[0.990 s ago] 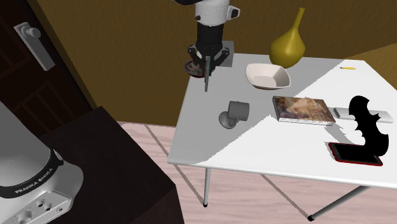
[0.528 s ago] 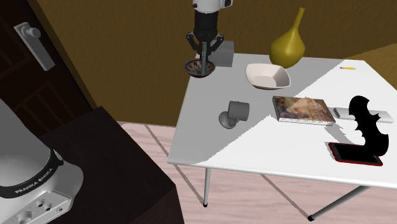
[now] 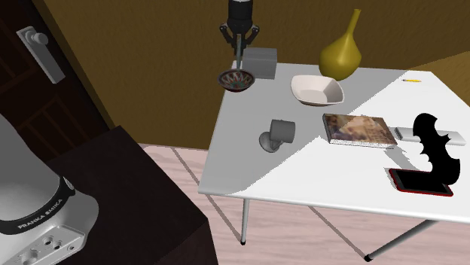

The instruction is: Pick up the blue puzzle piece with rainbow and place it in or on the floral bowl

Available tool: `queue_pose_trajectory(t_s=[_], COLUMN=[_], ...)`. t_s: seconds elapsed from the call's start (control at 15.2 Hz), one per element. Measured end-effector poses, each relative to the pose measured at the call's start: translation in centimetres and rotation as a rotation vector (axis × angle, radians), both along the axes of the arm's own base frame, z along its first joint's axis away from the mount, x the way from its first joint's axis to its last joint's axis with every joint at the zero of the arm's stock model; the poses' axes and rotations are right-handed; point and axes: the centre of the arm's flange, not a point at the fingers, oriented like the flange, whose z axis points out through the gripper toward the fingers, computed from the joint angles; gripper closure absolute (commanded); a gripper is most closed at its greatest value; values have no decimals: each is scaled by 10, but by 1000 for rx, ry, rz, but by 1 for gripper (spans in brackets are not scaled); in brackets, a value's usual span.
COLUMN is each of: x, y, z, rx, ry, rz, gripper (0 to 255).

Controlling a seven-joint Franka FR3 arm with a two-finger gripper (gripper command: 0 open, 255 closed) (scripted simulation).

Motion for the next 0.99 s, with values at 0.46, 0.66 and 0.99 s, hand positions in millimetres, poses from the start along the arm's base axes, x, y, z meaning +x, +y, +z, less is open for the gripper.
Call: queue_pose_trajectory(t_s=[0.46,0.66,0.99], x=[52,54,53], y=[63,65,66], z=[-1,-17,-43], rx=[0,0,0], ry=[1,1,1], rz=[0,0,0], gripper=[255,255,255])
